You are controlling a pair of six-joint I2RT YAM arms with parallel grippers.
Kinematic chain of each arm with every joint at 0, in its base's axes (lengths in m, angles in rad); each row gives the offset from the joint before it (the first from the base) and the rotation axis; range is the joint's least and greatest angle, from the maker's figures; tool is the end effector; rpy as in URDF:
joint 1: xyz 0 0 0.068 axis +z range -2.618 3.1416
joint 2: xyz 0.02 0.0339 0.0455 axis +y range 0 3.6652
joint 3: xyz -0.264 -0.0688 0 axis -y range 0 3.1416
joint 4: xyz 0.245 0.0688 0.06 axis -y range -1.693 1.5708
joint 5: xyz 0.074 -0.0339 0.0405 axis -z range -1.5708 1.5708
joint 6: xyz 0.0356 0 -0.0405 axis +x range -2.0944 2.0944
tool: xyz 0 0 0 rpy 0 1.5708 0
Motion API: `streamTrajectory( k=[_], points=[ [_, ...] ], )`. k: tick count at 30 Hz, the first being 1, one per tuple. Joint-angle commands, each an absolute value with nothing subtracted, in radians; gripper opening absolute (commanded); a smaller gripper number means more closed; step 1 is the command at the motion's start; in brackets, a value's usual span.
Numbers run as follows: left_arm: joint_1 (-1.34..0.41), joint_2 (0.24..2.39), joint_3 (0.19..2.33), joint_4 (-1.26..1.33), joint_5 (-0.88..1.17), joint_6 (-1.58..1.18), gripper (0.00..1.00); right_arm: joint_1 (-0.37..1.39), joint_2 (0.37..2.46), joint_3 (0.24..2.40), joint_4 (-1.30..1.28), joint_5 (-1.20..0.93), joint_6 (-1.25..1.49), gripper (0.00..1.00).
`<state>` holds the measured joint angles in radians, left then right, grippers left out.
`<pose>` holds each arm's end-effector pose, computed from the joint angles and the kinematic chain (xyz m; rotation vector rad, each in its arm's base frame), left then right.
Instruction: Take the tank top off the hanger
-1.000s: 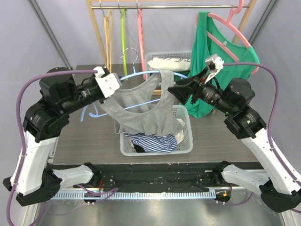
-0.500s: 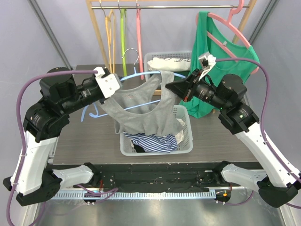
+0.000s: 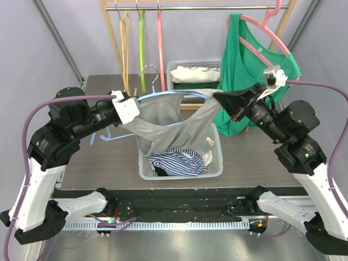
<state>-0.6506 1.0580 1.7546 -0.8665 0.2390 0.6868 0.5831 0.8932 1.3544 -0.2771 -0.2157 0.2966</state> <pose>0.1118 -0.0957 0.5284 1.2102 1.2491 -0.1813 0.1245 0.0912 0.5019 -0.3903 1.3949 0.8767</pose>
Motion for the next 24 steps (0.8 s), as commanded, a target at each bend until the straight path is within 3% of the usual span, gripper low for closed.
streamTrajectory(
  k=[1, 9, 24],
  points=[
    [-0.647, 1.017, 1.770, -0.802, 0.215, 0.707, 0.08, 0.586, 0.922, 1.376, -0.319, 0.024, 0.284, 0.01],
    [-0.649, 1.009, 1.848, -0.848, 0.264, 0.664, 0.08, 0.548, 0.965, 1.364, -0.426, 0.253, 0.276, 0.01],
    [-0.649, 1.011, 1.859, -0.836, 0.255, 0.693, 0.05, 0.466, 0.878, 1.235, -0.537, 0.177, 0.311, 0.01]
  ],
)
